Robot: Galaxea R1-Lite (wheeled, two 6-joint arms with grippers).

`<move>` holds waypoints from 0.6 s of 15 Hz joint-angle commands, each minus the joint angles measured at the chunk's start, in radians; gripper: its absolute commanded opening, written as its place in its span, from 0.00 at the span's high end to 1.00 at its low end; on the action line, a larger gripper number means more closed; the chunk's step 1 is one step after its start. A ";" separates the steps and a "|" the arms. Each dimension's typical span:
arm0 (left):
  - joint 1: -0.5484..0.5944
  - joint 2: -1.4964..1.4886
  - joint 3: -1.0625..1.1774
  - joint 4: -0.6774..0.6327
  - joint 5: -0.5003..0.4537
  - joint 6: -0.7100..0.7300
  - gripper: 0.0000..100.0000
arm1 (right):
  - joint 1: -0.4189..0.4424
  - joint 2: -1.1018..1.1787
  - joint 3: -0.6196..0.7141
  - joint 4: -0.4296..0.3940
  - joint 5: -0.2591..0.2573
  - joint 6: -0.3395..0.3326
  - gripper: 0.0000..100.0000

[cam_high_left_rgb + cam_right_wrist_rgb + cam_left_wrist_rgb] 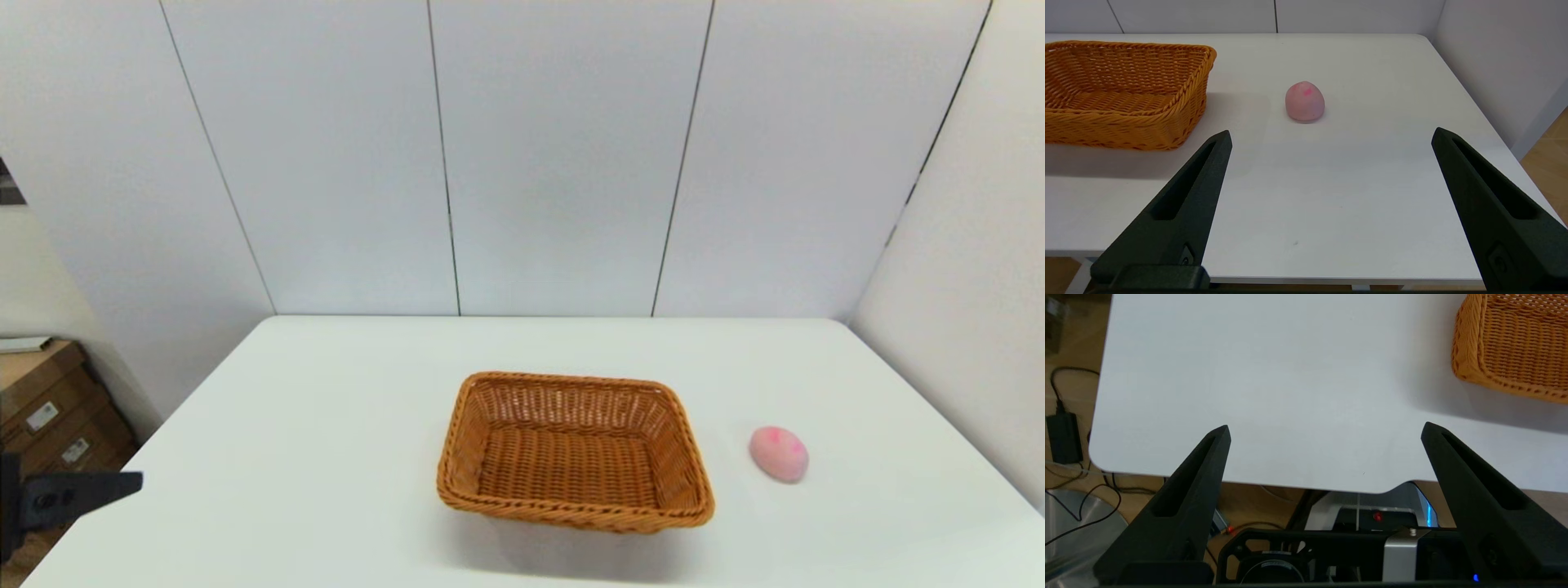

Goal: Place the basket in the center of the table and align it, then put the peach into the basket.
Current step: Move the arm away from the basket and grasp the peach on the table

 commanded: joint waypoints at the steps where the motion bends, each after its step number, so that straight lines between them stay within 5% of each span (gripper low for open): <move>1: 0.006 -0.376 0.258 0.008 0.096 0.014 0.00 | 0.000 0.000 0.000 0.001 0.000 0.000 0.00; 9: 0.139 -0.668 0.407 -0.001 0.082 0.143 0.00 | 0.000 0.000 0.000 0.001 0.000 0.004 0.00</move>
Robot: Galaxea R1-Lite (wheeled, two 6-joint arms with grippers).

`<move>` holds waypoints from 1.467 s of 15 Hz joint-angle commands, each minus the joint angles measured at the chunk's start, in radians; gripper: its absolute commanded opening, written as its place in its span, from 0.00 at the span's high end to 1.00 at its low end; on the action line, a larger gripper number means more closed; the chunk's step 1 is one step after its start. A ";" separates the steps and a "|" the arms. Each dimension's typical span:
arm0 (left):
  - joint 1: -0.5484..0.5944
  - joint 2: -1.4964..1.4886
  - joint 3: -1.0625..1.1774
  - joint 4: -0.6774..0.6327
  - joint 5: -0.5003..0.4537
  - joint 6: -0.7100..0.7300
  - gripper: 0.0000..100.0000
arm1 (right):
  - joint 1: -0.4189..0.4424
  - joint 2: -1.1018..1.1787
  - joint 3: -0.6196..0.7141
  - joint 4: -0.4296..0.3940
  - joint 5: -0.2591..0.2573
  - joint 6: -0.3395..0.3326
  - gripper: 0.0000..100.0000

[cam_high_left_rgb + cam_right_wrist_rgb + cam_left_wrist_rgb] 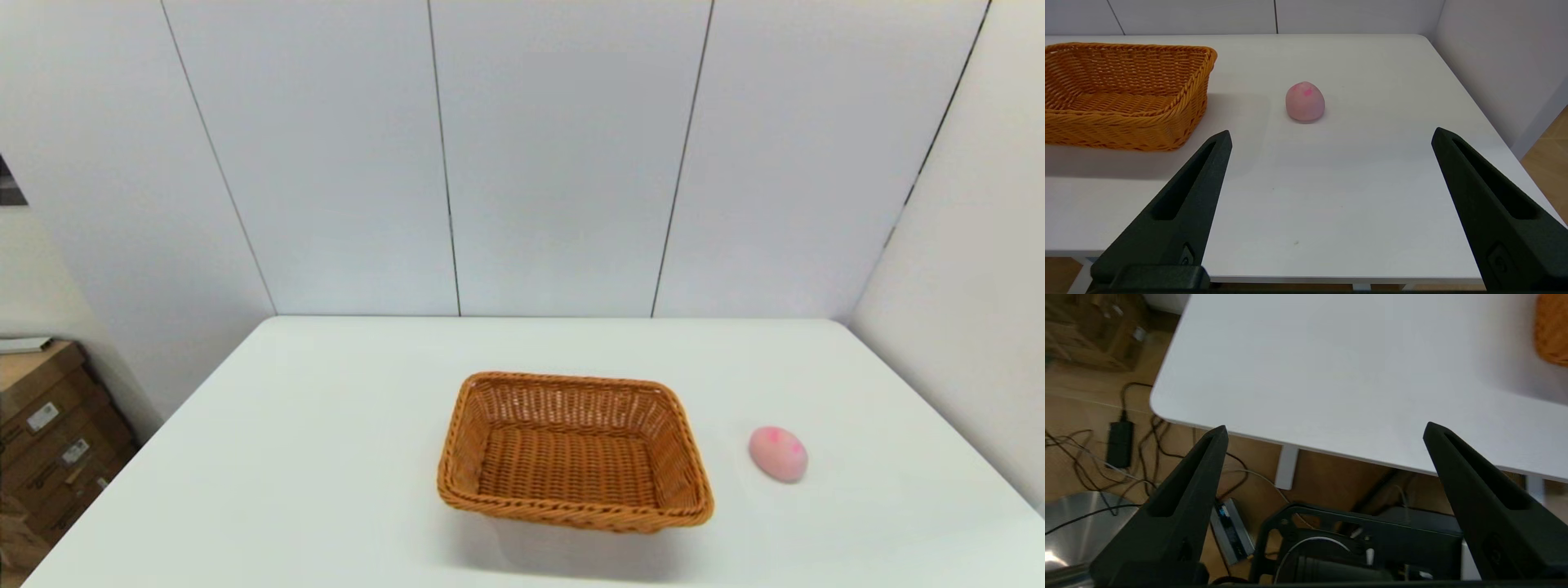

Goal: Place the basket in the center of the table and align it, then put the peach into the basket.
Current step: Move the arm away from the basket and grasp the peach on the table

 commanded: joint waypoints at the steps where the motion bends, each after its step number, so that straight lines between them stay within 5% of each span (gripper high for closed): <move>1: 0.036 -0.158 0.084 -0.024 -0.046 0.048 0.00 | 0.000 0.000 0.000 0.001 0.000 0.001 0.00; 9: 0.013 -0.226 0.469 -0.644 -0.126 0.070 0.00 | 0.000 0.000 0.001 0.001 0.000 0.001 0.00; 16: -0.012 -0.410 0.483 -0.623 -0.121 0.129 0.00 | 0.000 0.001 -0.017 0.010 -0.009 -0.002 0.00; 18: -0.012 -0.410 0.483 -0.623 -0.121 0.126 0.00 | 0.000 0.145 -0.180 0.083 -0.019 0.010 0.00; 22: -0.012 -0.410 0.483 -0.623 -0.120 0.122 0.00 | -0.007 0.699 -0.491 0.094 -0.061 0.044 0.00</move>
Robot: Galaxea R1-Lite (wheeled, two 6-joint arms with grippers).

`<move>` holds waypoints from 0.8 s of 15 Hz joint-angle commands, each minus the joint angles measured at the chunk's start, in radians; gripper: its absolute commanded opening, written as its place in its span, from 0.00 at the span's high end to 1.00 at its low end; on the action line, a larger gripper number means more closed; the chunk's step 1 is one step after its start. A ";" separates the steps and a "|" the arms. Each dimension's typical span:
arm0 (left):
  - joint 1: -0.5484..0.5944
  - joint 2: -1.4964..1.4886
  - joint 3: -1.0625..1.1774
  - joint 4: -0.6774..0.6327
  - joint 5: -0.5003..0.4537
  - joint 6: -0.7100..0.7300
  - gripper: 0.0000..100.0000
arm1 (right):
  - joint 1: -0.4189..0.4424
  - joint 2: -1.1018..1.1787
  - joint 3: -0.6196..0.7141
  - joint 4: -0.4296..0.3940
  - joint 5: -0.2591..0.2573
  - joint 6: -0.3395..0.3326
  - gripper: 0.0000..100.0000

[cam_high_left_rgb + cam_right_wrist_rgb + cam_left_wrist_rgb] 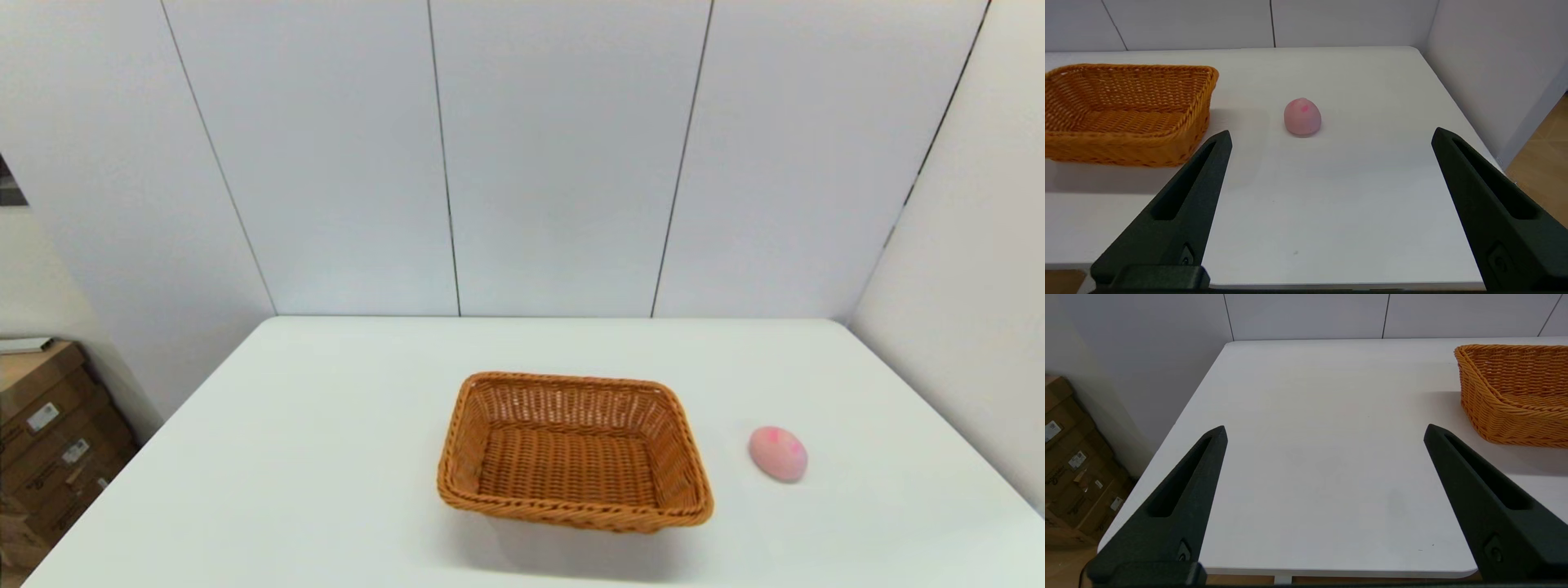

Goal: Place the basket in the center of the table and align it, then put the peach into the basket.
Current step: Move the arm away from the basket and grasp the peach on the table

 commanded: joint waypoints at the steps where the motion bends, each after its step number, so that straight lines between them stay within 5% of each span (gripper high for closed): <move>1: 0.000 -0.003 0.000 0.000 0.001 -0.010 0.00 | -0.007 0.705 -0.379 0.033 -0.045 0.032 0.00; 6: 0.000 -0.003 0.000 0.000 0.003 -0.033 0.00 | 0.010 1.311 -0.600 0.027 -0.040 0.095 0.00; 12: 0.000 -0.003 0.000 0.000 0.009 -0.033 0.00 | 0.046 1.713 -0.624 -0.171 -0.042 0.158 0.00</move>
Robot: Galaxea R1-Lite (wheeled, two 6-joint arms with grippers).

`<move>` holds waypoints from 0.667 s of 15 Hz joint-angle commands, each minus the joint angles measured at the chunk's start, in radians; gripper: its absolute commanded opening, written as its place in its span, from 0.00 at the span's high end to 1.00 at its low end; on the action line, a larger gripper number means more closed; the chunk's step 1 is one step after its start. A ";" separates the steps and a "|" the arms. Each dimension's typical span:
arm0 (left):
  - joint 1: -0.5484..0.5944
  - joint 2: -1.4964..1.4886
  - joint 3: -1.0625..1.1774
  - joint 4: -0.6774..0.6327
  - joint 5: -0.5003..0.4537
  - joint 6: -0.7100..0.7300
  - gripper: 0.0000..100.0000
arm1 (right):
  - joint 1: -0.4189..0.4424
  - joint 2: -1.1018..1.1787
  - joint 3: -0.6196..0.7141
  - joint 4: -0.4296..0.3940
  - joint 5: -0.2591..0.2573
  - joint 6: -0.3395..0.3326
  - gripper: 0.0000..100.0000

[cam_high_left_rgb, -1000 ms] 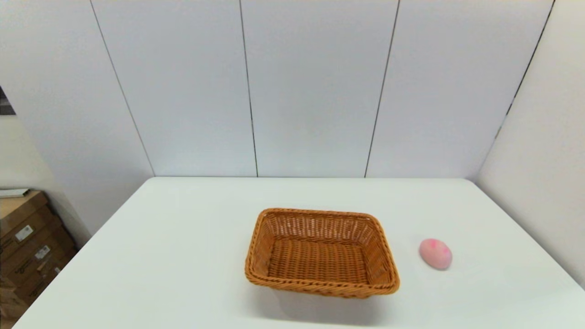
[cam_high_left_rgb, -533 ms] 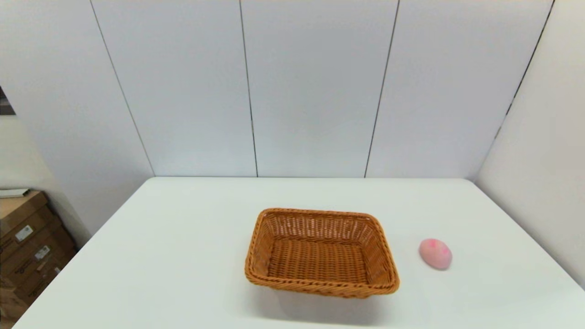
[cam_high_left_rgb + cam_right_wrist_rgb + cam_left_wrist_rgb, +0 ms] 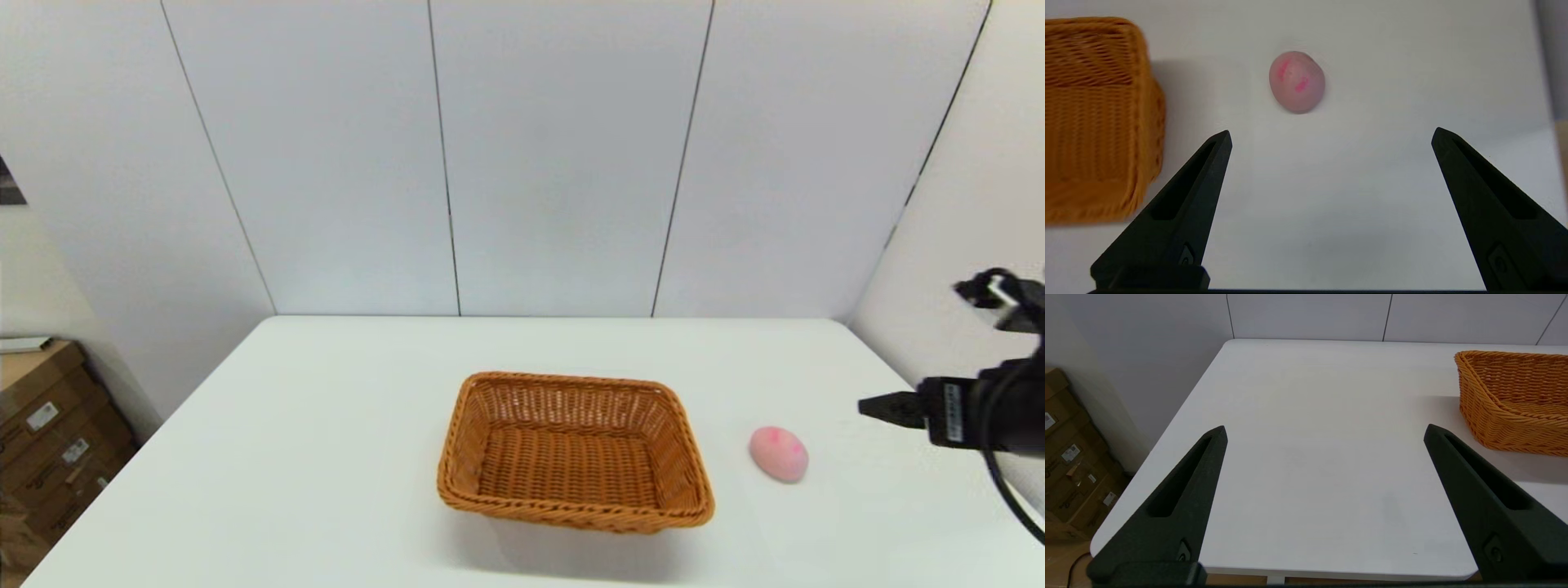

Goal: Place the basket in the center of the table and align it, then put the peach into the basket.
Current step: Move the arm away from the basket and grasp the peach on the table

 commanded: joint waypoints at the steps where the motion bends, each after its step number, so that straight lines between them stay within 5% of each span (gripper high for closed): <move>1: 0.000 0.001 0.000 0.000 0.001 0.000 0.00 | 0.034 0.450 -0.063 -0.176 -0.004 0.049 0.00; 7: 0.000 0.001 0.000 0.000 0.003 -0.002 0.00 | 0.042 0.670 -0.118 -0.256 -0.008 0.080 0.00; 8: 0.000 0.001 0.000 0.000 0.003 -0.003 0.00 | 0.042 0.671 -0.120 -0.254 -0.010 0.078 1.00; 10: 0.000 0.001 0.000 0.000 0.003 -0.003 0.00 | 0.042 0.670 -0.129 -0.253 -0.010 0.083 1.00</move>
